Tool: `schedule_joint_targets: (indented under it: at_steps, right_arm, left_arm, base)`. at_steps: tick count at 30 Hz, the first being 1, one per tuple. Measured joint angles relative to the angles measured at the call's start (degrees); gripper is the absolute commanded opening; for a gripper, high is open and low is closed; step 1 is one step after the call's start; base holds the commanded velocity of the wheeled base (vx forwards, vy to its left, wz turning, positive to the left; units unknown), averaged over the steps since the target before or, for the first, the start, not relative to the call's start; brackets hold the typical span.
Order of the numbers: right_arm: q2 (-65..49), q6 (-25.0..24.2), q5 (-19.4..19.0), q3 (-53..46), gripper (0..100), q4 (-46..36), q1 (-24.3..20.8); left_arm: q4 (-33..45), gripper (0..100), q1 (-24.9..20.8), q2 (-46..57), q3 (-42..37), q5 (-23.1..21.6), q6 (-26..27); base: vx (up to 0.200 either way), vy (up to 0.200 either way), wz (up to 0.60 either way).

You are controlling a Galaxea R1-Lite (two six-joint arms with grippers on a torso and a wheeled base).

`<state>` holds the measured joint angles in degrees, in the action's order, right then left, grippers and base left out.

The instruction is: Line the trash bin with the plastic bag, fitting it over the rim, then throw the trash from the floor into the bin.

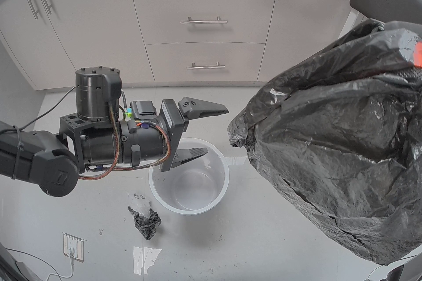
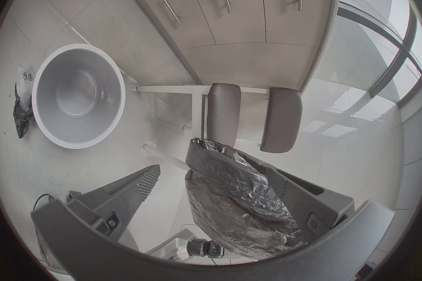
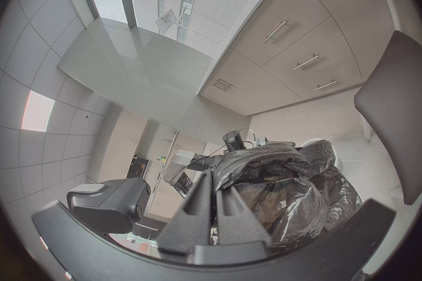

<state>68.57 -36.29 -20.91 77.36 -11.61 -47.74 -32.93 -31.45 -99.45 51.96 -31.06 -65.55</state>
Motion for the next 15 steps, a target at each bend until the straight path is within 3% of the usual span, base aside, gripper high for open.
schedule_joint_targets:
  at_steps: [10,15]
  right_arm:
    - [-0.9,0.9,-0.3,0.1,0,-0.1,-0.3]
    - [-1.1,1.4,-0.4,0.1,0,-0.1,-1.0]
  left_arm:
    - [0.0,100,0.7,-3.8,2.9,-0.7,0.0]
    - [0.1,100,0.7,-5.1,4.6,-3.3,0.0]
  base:
    - [0.000,0.000,0.00]
    - [0.000,0.000,0.00]
